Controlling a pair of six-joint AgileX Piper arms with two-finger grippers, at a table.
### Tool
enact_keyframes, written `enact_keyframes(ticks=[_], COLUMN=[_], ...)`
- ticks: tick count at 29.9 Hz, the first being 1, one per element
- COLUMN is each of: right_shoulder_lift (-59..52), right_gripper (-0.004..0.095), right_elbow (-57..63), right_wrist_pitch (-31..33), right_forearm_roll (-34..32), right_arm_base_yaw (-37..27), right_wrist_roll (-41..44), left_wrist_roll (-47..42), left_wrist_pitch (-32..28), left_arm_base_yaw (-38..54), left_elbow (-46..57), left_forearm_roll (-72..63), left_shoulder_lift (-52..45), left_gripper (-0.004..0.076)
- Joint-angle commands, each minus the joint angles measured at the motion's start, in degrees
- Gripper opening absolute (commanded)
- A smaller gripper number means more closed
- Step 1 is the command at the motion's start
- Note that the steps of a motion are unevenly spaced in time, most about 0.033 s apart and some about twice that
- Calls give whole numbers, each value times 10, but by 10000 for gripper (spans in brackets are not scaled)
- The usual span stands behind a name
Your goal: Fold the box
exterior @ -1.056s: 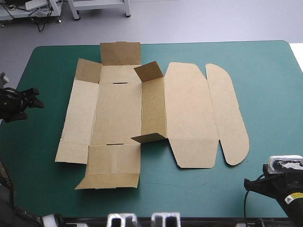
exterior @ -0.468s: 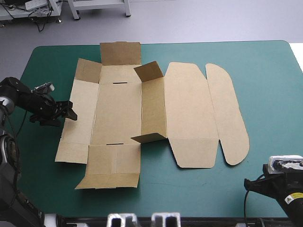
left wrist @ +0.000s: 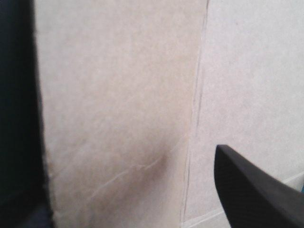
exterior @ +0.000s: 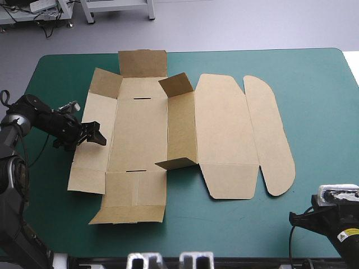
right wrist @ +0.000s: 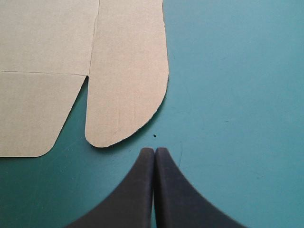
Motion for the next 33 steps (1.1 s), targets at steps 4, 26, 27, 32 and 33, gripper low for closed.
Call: enact_keyframes(ticks=[4, 26, 27, 32, 33], right_shoulder_lift=[6, 6, 6, 6, 6], right_gripper=[-20, -20, -20, -20, -20], right_elbow=[-13, -13, -13, -13, -13], right_wrist_pitch=[-33, -31, -31, -29, -28], right_forearm_roll=[4, 17, 20, 24, 24], right_arm_base_yaw=[0, 0, 0, 0, 0], right_wrist_roll=[1, 1, 1, 1, 1], left_wrist_roll=[1, 100, 119, 216, 217], left_wrist_pitch=[45, 50, 50, 30, 15], left_arm_base_yaw=[-9, -108, -125, -200, -211], left_elbow=[4, -143, -158, -216, -224], left_forearm_roll=[-49, 92, 104, 151, 160], left_shoulder_lift=[-24, -33, -33, -33, -33], left_gripper=[348, -10, -10, -10, -10])
